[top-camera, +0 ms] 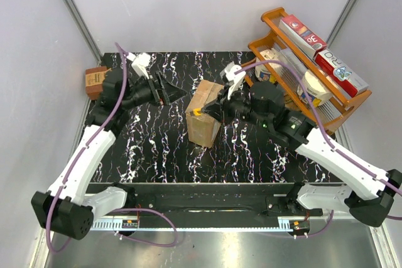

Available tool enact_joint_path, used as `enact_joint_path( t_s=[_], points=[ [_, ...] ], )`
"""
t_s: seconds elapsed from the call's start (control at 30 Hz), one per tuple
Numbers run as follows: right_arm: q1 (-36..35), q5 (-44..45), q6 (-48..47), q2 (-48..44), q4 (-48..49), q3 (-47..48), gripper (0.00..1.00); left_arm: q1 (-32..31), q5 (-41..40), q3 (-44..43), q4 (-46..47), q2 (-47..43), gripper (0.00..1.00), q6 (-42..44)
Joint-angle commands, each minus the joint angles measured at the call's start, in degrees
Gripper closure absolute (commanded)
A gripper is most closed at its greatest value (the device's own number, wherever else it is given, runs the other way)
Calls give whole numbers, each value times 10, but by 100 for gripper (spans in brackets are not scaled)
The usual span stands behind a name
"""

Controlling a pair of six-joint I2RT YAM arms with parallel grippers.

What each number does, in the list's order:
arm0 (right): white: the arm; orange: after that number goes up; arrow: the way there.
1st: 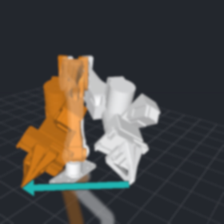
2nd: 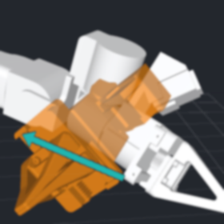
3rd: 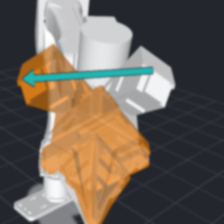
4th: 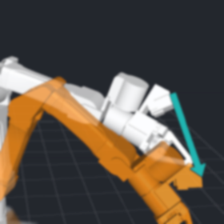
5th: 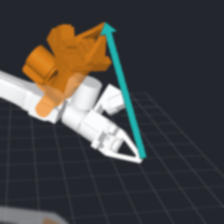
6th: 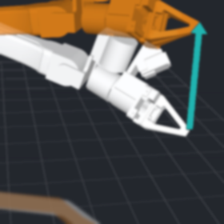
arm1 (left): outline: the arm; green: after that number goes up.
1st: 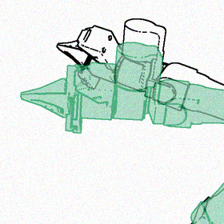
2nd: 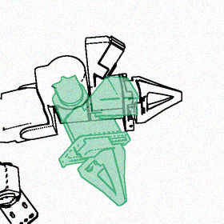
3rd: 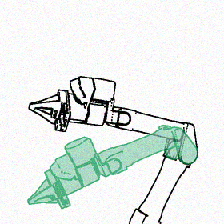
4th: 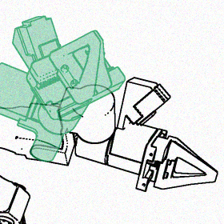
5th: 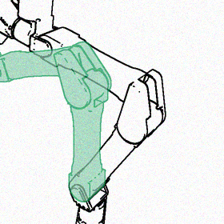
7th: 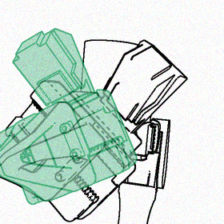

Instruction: Unpack the express box

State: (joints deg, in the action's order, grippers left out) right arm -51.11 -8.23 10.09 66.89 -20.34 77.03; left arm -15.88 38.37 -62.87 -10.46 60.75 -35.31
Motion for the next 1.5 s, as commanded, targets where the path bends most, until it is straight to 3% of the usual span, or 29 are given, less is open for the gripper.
enact_joint_path(
  t_s=[0.0,0.07,0.1,0.33,0.7,0.87,1.0,1.47],
  points=[
    [-3,30,-82,-40,147,-88,100,1,-58,36,-78,33,16,42],
    [-3,27,-98,-45,175,-115,100,1,-53,43,-73,48,20,44],
    [-2,28,-98,-45,180,-121,100,1,-53,45,-70,53,27,44],
    [-2,30,-132,-43,226,-152,100,-10,-27,38,-63,110,41,55],
    [-2,37,-170,-15,219,-155,100,-17,-29,24,-55,132,39,61],
    [-2,30,-178,-4,208,-155,100,-17,-16,24,-41,133,30,59],
    [-2,28,-178,5,208,-157,100,-19,-15,28,-35,135,28,58],
    [-2,37,-176,27,174,-169,100,-22,14,24,-40,165,46,67]
  ],
)
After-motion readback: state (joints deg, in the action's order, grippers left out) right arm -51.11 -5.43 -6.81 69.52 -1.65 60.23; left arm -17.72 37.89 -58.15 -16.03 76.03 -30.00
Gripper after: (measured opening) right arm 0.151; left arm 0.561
